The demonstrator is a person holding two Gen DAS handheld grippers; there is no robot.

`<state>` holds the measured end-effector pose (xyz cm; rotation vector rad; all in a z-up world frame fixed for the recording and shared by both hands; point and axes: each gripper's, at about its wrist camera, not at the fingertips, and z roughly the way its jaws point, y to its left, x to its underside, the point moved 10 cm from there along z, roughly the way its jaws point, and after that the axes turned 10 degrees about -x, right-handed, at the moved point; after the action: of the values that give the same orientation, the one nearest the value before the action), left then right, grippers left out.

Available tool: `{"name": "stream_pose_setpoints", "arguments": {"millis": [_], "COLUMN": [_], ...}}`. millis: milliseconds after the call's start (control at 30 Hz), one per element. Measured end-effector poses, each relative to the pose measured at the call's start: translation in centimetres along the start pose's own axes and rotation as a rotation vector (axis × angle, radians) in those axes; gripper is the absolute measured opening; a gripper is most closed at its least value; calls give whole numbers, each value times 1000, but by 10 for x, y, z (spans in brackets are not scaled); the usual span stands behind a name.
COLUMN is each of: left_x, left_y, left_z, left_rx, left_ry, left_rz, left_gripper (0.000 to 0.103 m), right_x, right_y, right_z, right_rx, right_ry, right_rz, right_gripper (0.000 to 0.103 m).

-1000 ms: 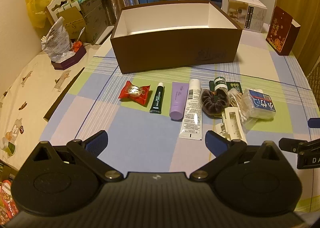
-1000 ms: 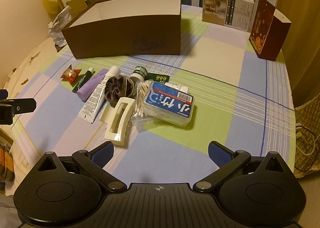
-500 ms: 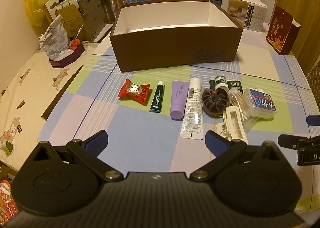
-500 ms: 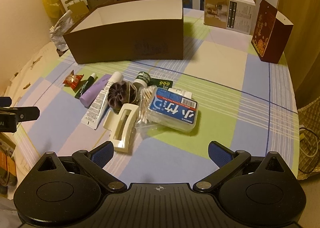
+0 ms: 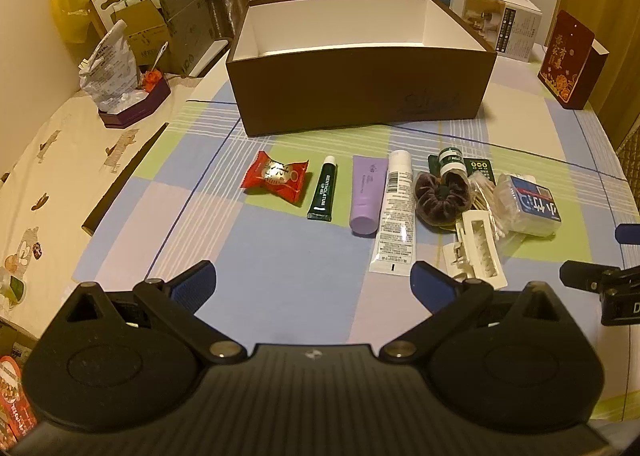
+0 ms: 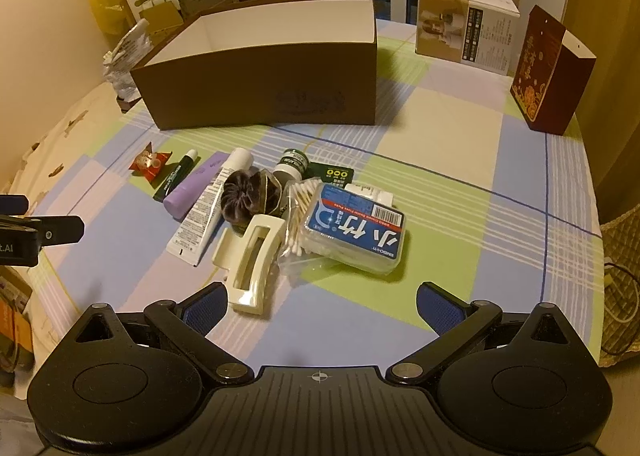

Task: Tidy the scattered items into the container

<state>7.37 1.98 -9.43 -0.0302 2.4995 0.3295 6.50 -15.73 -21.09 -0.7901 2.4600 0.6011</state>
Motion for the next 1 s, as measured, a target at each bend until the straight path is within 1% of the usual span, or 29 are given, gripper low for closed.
{"name": "stream_pose_setpoints", "arguments": {"millis": [367,700,767,833,933,1000], "left_x": [-5,-14,-16,-18,-20,-21], "left_y": [-4,-5,-6,-7,-7,-7], "left_z": [8,13,14,16,19,19], "left_rx": [19,30,33,35,42,50], "left_ry": [7,6,5,4,2,-6], "left_rz": [6,6,7,10,10,8], "left_gripper": [102,102,102,102,102,102], "right_x": [2,-4,-7,-11,-16,-20], "right_y": [-6,-10,-12,-13,-16,-22], "right_z": [5,8,9,7,4,4], "right_rx": [15,6,-1,-18,-77,-90], "right_ry": [22,9,-1,-30,-73,-91], "right_rz": [-22,-33,-45,-76,-143,-185], "right_gripper": [103,103,103,103,103,103]}}
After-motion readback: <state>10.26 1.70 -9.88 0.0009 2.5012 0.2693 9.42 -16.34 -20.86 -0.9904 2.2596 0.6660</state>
